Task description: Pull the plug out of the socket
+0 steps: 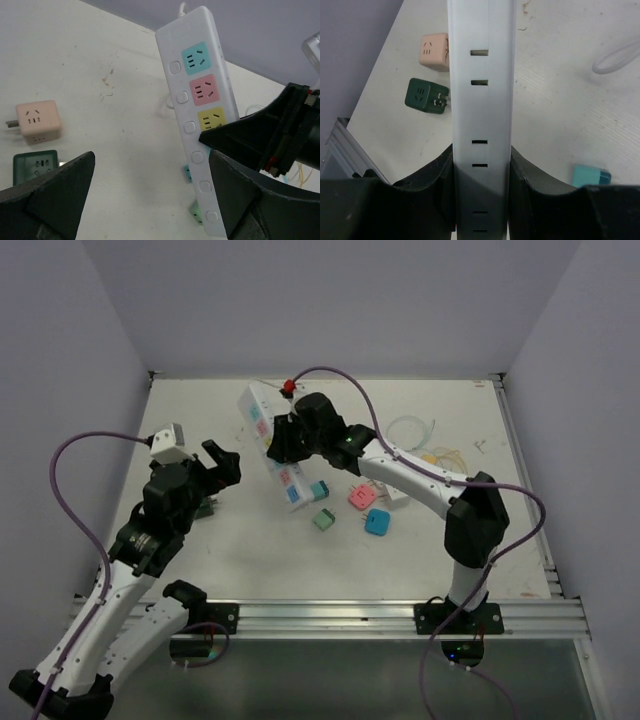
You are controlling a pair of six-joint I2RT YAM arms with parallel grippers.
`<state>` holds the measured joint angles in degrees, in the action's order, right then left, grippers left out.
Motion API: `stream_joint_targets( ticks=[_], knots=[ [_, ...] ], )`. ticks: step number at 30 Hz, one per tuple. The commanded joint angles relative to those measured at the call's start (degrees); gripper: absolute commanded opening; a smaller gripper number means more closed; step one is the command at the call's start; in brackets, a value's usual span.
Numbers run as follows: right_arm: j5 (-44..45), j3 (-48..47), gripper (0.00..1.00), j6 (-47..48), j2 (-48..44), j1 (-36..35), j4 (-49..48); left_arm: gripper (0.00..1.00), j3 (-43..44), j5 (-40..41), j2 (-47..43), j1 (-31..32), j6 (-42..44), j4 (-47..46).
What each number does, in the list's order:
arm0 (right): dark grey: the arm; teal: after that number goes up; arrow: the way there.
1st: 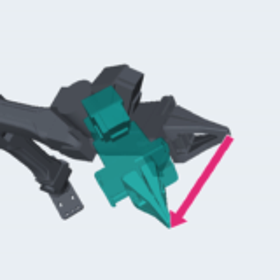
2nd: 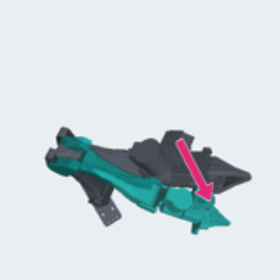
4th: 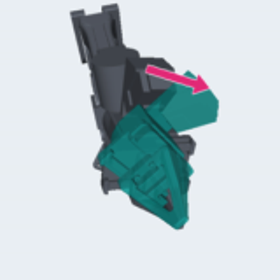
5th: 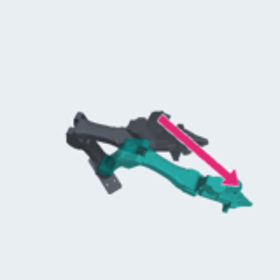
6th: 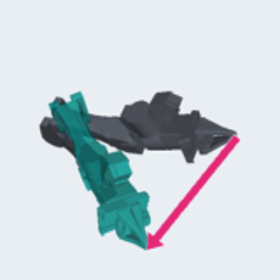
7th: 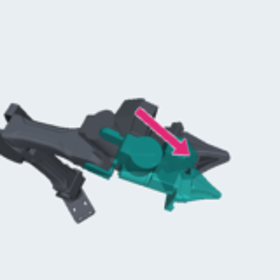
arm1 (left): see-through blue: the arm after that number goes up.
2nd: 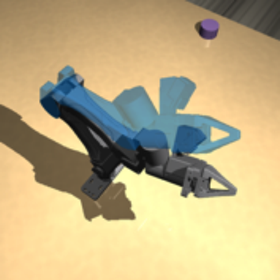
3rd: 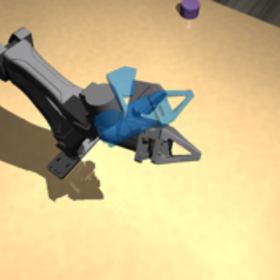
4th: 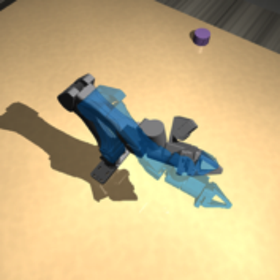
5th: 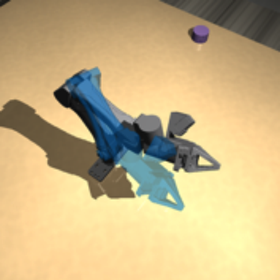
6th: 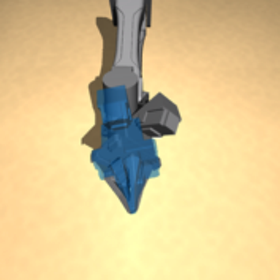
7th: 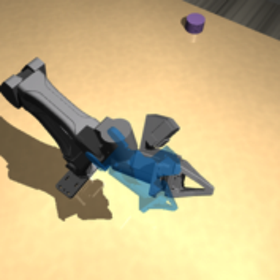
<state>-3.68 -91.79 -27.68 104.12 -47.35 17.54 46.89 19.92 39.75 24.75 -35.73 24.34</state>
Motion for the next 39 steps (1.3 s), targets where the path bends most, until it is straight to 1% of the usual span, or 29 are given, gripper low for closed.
stream_joint_targets(
  ticks=[1, 3, 7, 11, 13, 16, 23, 26, 27, 28, 29, 30, 32, 33, 36, 37, 39],
  knots=[
    [2.36, -4.8, 0.0, -3.06, 4.49, -1.16, -9.01, 1.0, -2.76, 5.92, -4.66, -0.41, 6.98, 2.91],
    [1.93, -5.07, 0.0, -4.92, 7.14, -1.43, -11.55, 0.99, -4.61, 5.74, -6.34, -0.41, 8.03, 2.03],
    [1.31, -4.89, 0.0, -9.48, 12.51, -1.78, -16.47, 1.0, -10.67, 9.08, -11.95, -0.41, 8.48, -0.51],
    [-2.02, -4.19, 0.0, -13.35, 17.42, -1.78, -21.66, 1.0, -11.65, 9.61, -14.52, -0.41, 7.51, -1.92],
    [-4.48, -4.28, 0.0, -16.07, 19.27, -1.78, -24.38, 1.0, -12.09, 10.57, -14.44, -0.41, 8.65, -2.8],
    [-6.59, -5.33, 0.0, -19.32, 22.79, -1.78, -26.32, 1.0, -11.13, 14.44, -12.42, -0.41, 9.36, -1.23],
    [-11.52, -11.83, 0.01, -24.61, 31.23, -1.87, -28.61, 1.0, -10.77, 14.0, -9.34, -0.67, 9.36, -0.78],
    [-11.61, -13.15, 0.08, -25.93, 33.25, -1.87, -29.23, 1.0, -10.95, 14.18, -9.69, -1.02, 9.45, -0.96],
    [-11.44, -13.41, 0.14, -25.84, 33.61, -1.87, -29.06, 1.0, -11.12, 14.18, -9.86, -1.11, 9.53, -1.13],
    [-11.35, -13.68, 0.18, -25.67, 33.96, -1.87, -27.92, 1.0, -11.21, 14.27, -10.21, -1.28, 9.53, -1.13],
    [-11.0, -14.12, 0.24, -25.49, 33.96, -1.78, -26.87, 1.0, -11.21, 14.35, -10.22, -1.37, 9.62, -1.13],
    [-10.04, -14.21, 0.36, -25.06, 33.96, -1.78, -25.55, 1.0, -11.21, 14.44, -10.22, -1.46, 9.62, -1.22],
    [-8.8, -12.99, 0.49, -24.09, 33.0, -1.43, -23.43, 0.99, -11.21, 14.44, -10.04, -1.55, 9.71, -1.13],
    [-8.1, -12.37, 0.59, -23.74, 32.56, -1.34, -23.08, 1.0, -11.12, 14.36, -9.95, -1.55, 9.71, -1.05],
    [-8.18, -9.12, 0.72, -23.38, 30.54, -0.11, -23.43, 1.0, -11.12, 14.53, -10.04, -1.64, 9.71, -1.05],
    [-8.62, -7.81, 0.79, -23.21, 30.01, 0.15, -23.34, 1.0, -11.12, 14.53, -10.04, -1.64, 9.71, -1.13],
    [-8.8, -6.57, 0.85, -22.6, 28.09, 0.94, -23.08, 1.0, -11.21, 14.62, -10.13, -1.72, 9.71, -1.05]
  ],
)
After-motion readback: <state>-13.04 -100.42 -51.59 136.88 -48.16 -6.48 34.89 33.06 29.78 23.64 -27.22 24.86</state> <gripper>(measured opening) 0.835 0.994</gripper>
